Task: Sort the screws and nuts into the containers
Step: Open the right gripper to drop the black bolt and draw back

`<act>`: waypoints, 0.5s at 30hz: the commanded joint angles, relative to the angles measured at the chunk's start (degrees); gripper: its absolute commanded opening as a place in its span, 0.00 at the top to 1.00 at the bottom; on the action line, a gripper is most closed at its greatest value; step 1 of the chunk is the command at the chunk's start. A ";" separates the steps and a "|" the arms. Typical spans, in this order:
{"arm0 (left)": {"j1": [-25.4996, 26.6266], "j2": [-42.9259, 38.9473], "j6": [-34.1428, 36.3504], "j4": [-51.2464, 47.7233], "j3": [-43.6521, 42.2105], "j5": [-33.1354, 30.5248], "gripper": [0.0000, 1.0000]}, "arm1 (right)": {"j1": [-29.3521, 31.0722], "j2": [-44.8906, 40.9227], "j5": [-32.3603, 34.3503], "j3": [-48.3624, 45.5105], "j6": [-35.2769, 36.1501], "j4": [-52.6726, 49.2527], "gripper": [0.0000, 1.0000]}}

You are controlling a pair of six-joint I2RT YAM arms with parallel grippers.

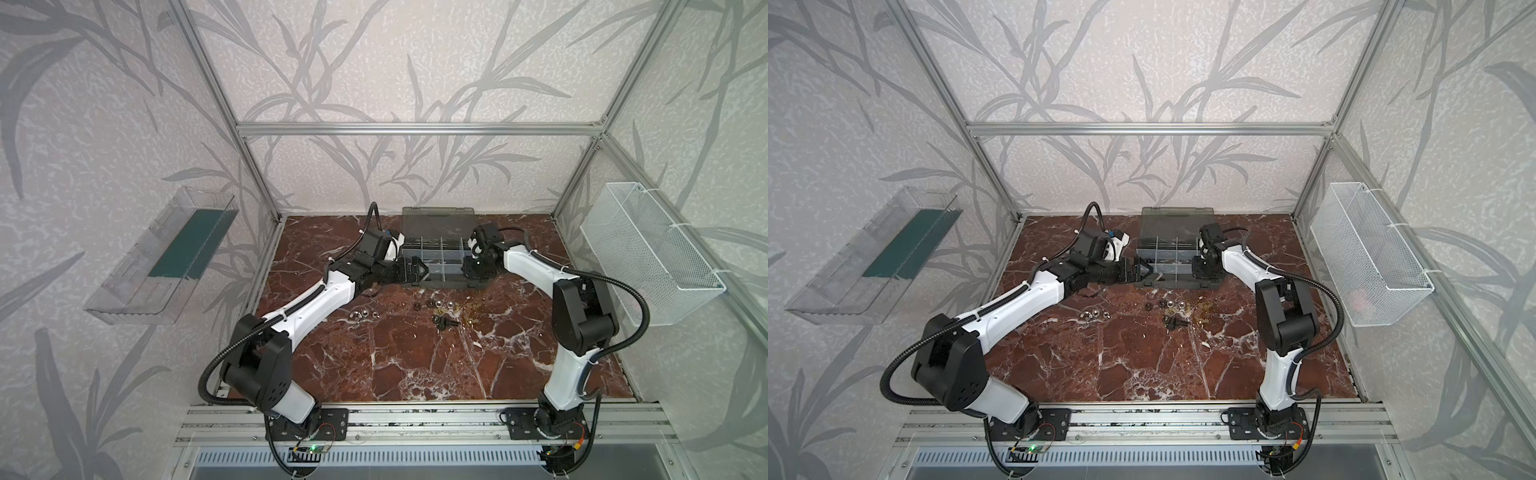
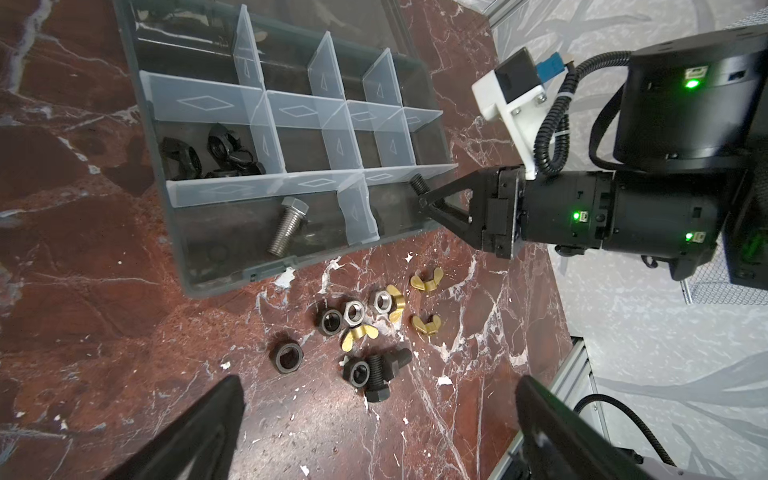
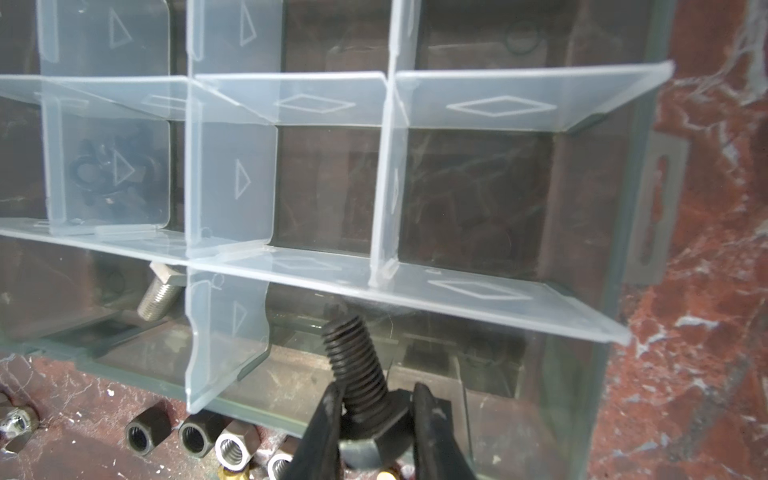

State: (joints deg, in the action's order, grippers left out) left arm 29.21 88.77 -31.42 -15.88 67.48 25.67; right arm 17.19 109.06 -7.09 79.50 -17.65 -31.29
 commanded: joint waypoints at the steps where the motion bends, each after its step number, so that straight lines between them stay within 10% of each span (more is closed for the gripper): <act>1: 0.20 0.35 1.27 -0.55 2.09 0.50 0.01 | -0.14 1.65 -0.38 1.53 0.17 0.39 0.80; 15: 0.22 -0.96 2.29 -4.46 2.01 -1.84 0.00 | -0.13 1.23 -0.79 1.67 -0.19 0.44 0.59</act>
State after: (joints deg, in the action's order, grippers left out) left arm 29.21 88.99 -30.48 -17.93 67.48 25.17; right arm 17.17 111.50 -7.20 79.66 -17.69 -30.70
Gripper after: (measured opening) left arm 0.995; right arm 0.404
